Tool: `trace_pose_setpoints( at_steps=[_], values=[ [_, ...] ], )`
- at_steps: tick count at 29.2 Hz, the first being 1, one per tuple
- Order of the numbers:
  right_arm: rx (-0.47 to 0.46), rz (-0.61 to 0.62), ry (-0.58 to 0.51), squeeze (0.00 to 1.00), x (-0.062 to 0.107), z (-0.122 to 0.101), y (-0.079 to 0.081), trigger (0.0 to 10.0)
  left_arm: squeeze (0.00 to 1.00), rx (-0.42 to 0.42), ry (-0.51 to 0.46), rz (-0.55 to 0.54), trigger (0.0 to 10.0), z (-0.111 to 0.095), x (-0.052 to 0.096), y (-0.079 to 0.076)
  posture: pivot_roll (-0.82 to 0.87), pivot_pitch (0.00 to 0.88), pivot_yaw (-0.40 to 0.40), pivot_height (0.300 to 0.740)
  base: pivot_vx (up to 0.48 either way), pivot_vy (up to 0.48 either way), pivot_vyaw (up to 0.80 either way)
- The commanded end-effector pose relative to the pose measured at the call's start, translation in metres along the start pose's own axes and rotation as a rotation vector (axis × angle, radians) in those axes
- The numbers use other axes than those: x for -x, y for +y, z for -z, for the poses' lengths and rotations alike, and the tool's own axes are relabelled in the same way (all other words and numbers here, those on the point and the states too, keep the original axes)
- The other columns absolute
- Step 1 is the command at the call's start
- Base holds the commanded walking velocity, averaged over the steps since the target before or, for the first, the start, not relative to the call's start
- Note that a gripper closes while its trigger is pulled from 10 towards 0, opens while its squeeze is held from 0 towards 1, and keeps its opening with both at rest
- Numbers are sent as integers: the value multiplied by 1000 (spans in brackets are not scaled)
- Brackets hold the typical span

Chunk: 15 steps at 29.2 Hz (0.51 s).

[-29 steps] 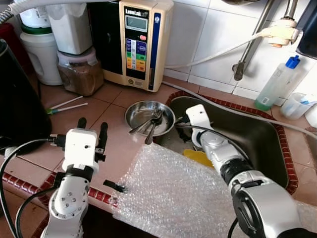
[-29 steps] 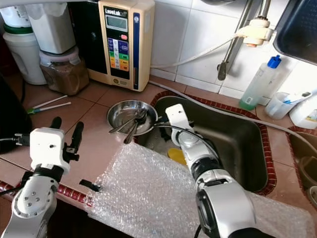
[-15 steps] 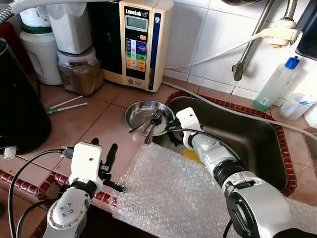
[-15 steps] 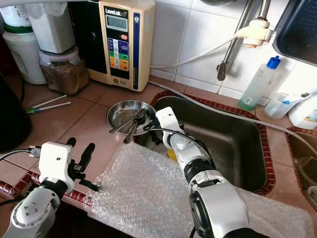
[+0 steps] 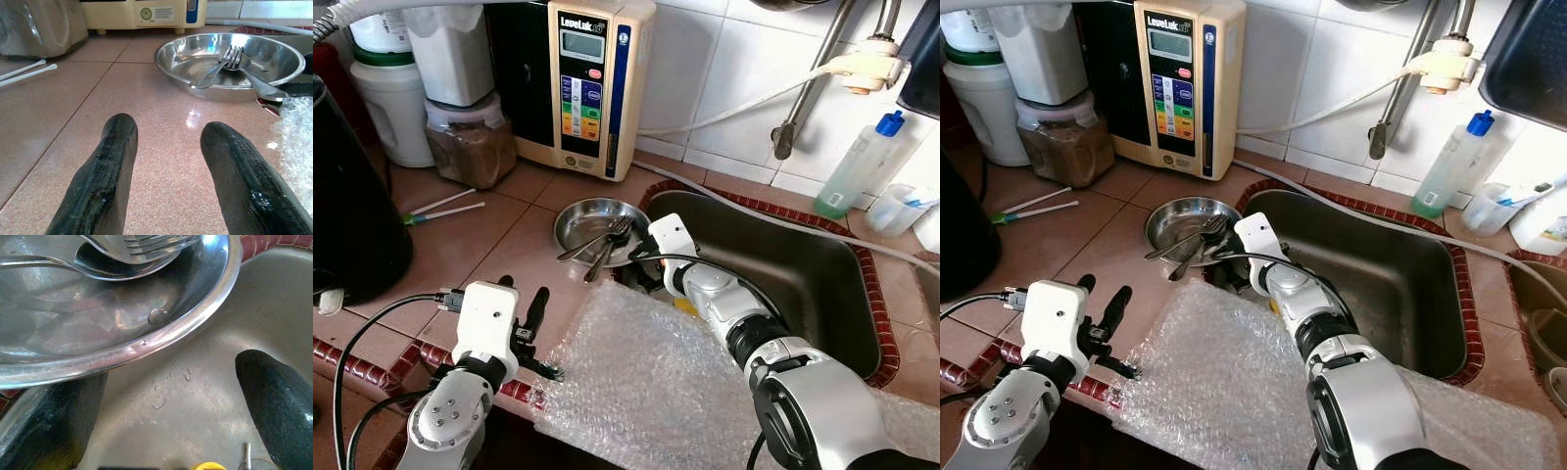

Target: Kitchen organization

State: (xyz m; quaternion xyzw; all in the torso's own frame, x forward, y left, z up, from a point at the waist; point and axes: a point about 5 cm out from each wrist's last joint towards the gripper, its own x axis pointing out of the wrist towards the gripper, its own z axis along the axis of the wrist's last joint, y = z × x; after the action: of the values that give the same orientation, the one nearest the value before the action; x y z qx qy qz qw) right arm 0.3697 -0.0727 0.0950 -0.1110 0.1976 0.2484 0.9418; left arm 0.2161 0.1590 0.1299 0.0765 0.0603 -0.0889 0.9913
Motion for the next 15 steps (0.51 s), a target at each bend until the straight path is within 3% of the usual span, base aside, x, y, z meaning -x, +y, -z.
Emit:
trace_pose_setpoints(
  at_steps=[1, 15],
  values=[
    [1, -24, -21, 0, -1, -7, 2, 10000, 0, -4, -27, 20, 10000, -8, -1, -3, 276, 0, -104, 740, 0, 0, 0],
    [8, -195, -20, 0, -3, -4, 21, 10000, 0, -9, -25, 24, 10000, -8, -1, -3, 274, 0, -103, 740, 0, 0, 0]
  ],
)
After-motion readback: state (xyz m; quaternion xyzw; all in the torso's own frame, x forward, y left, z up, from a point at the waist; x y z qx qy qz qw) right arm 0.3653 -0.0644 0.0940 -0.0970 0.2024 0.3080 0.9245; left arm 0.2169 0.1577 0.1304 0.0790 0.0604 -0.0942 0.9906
